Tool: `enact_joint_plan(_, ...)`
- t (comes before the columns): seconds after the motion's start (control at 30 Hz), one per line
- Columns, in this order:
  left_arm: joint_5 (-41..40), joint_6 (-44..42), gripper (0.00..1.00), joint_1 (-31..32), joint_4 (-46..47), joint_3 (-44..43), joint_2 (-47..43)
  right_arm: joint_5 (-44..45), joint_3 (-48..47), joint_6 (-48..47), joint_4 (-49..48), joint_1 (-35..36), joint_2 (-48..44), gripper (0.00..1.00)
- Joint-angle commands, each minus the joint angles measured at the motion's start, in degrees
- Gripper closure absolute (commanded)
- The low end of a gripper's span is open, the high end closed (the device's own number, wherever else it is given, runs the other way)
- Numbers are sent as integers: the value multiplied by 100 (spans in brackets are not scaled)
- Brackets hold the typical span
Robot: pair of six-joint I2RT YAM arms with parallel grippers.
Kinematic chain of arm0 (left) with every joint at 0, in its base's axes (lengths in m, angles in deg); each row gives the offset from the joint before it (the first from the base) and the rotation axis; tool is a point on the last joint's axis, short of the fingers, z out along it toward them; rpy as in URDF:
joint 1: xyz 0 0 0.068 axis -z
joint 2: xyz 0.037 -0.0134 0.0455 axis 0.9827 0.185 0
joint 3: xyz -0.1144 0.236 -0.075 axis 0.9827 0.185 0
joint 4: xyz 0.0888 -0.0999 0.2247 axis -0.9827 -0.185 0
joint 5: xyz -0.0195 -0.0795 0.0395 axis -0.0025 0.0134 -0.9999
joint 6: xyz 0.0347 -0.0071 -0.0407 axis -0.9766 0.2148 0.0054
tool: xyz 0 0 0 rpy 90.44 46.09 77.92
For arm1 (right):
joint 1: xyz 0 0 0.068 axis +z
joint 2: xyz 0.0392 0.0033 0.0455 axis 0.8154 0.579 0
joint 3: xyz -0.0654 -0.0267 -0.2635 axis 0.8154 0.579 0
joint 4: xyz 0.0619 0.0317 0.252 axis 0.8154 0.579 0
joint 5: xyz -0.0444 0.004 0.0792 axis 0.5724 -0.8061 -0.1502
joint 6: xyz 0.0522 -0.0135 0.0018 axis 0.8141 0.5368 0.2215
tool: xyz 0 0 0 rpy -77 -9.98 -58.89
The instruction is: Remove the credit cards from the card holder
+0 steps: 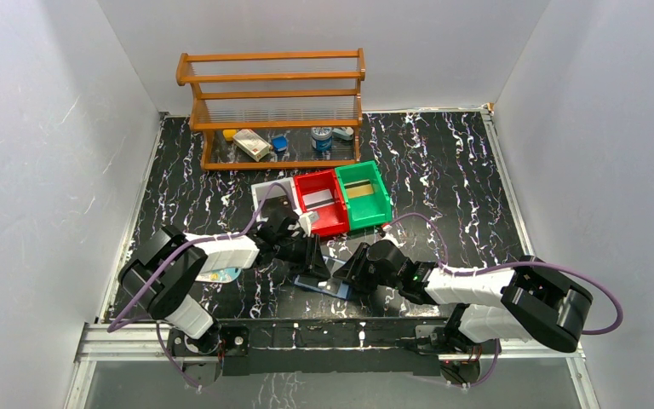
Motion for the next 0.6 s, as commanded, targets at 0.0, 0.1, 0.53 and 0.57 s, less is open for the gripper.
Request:
enact_joint_plan(0.0, 309, 202, 76, -21, 271, 139, 107, 144, 197, -233, 619, -36, 182, 50)
enact_joint_plan(0.1, 323, 303, 81, -22, 425, 194, 119, 138, 200, -233, 627, -51, 174, 49)
enact_joint_plan(0.53, 175, 334, 92, -22, 349, 246, -178, 137, 183, -240, 663, -63, 172, 49)
enact_joint_plan(0.57, 167, 341, 92, -21, 358, 264, -226, 138, 178, -242, 663, -71, 177, 50)
